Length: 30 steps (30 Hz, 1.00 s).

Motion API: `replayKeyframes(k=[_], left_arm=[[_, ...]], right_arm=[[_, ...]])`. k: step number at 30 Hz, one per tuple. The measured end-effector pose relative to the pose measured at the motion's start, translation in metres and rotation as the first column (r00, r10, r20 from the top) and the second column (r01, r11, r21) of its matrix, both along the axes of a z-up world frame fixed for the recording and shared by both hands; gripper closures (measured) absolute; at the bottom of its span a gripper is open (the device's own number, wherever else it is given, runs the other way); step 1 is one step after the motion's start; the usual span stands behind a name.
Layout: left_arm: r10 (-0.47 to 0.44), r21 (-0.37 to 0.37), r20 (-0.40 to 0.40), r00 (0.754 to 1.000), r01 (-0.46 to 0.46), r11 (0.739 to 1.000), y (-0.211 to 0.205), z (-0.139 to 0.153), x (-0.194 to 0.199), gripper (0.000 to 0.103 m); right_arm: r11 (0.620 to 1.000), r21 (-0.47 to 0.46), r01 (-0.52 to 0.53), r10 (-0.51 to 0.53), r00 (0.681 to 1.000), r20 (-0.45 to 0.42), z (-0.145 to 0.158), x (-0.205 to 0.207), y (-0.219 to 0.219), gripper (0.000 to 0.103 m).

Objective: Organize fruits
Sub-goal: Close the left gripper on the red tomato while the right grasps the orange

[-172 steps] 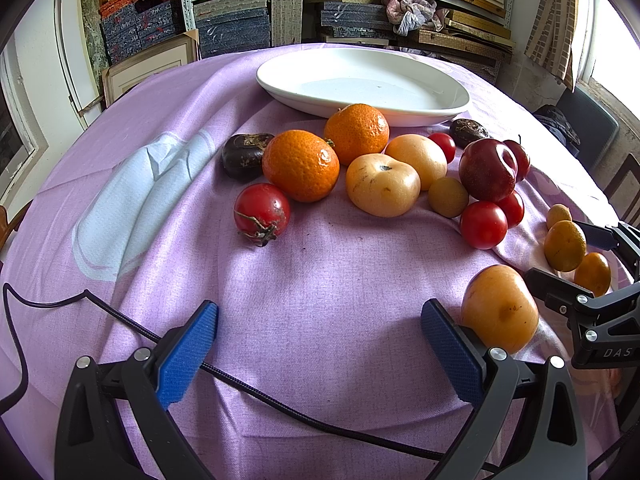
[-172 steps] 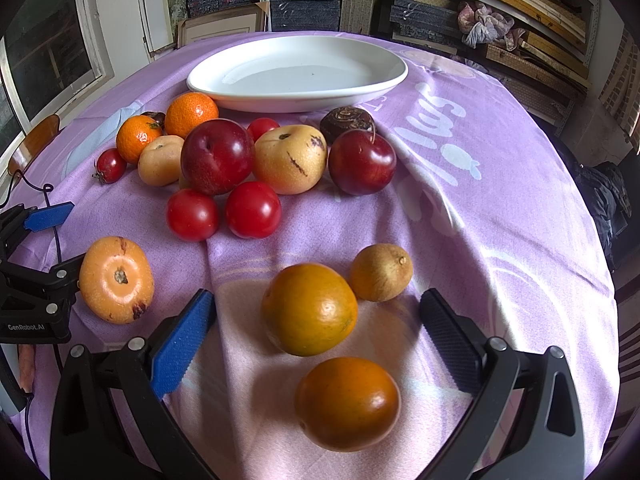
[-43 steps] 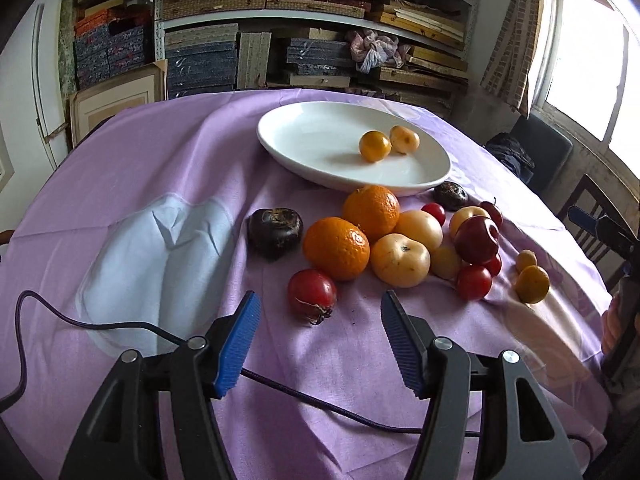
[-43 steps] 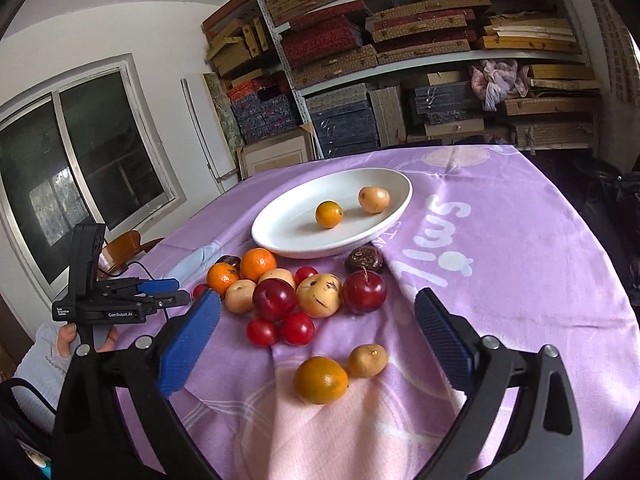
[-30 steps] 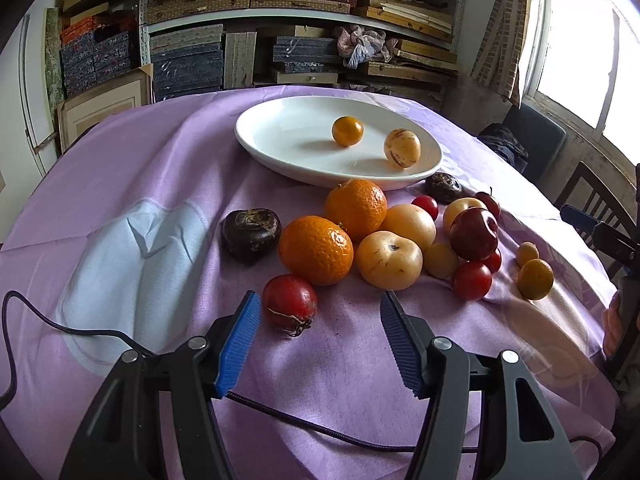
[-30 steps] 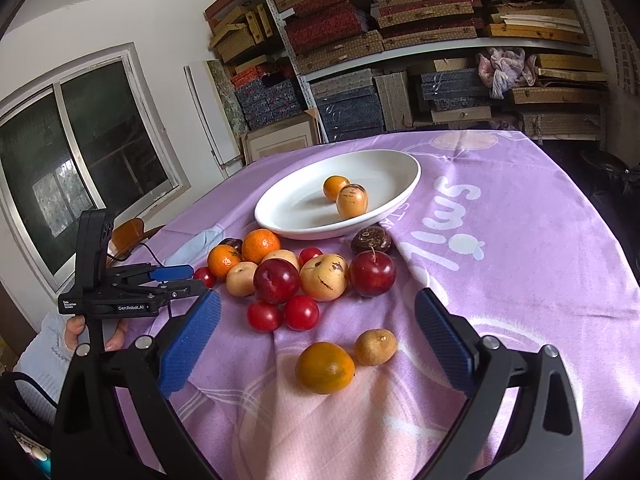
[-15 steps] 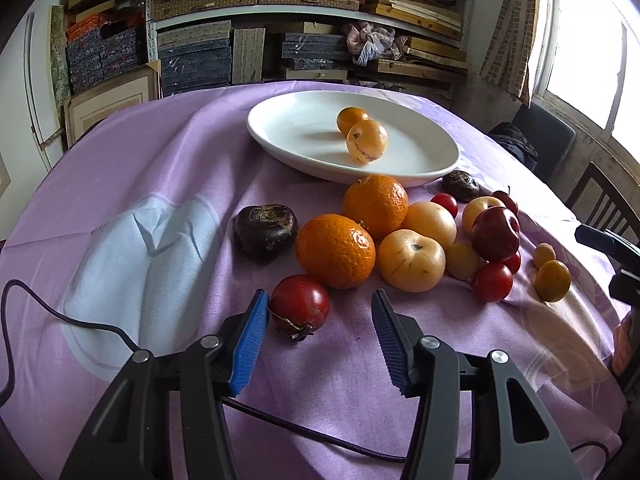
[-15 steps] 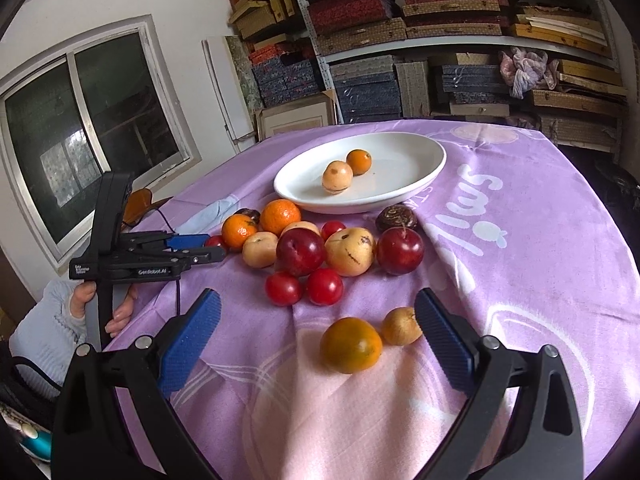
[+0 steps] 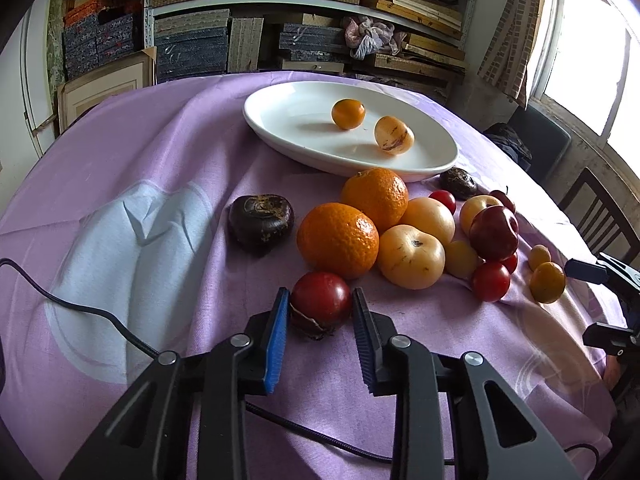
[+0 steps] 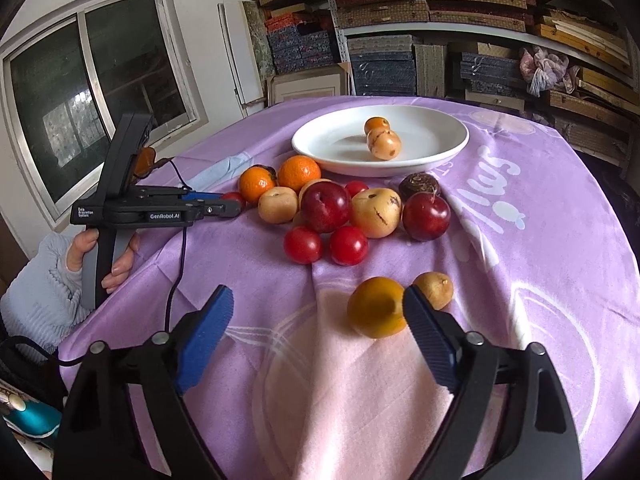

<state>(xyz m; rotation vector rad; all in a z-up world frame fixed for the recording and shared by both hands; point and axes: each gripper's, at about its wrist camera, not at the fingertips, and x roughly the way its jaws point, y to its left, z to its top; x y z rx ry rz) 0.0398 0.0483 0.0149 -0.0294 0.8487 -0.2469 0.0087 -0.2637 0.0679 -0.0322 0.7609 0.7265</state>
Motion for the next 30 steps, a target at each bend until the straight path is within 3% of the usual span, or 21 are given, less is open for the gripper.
replayKeyframes(k=[8, 11, 13, 14, 25, 30], left_arm=[[-0.008, -0.001, 0.0, 1.0, 0.008, 1.0, -0.002, 0.001, -0.001, 0.072], [-0.017, 0.002, 0.002, 1.0, 0.017, 1.0, -0.004, 0.001, -0.002, 0.072], [-0.018, 0.004, 0.005, 1.0, 0.018, 1.0, -0.004, 0.001, -0.003, 0.072], [-0.019, 0.004, 0.007, 1.0, 0.019, 1.0, -0.004, 0.001, -0.003, 0.072], [-0.014, -0.004, 0.044, 0.999, 0.014, 1.0, -0.002, 0.01, -0.013, 0.073], [0.007, -0.034, 0.083, 0.996, -0.004, 0.999, 0.004, 0.04, -0.008, 0.073]], right_arm=[[0.998, -0.05, 0.044, -0.046, 0.998, -0.045, -0.009, 0.019, 0.002, 0.033], [0.997, -0.07, 0.044, -0.05, 0.996, -0.078, -0.014, 0.029, 0.006, 0.045], [0.997, -0.069, 0.031, -0.039, 0.993, -0.114, -0.019, 0.038, 0.007, 0.062], [0.997, -0.067, 0.024, -0.033, 0.991, -0.129, -0.021, 0.041, 0.008, 0.065], [0.999, -0.049, 0.021, -0.027, 0.989, -0.142, -0.021, 0.039, 0.007, 0.065], [0.999, 0.011, 0.051, -0.05, 0.993, -0.104, 0.009, 0.046, -0.008, 0.065]])
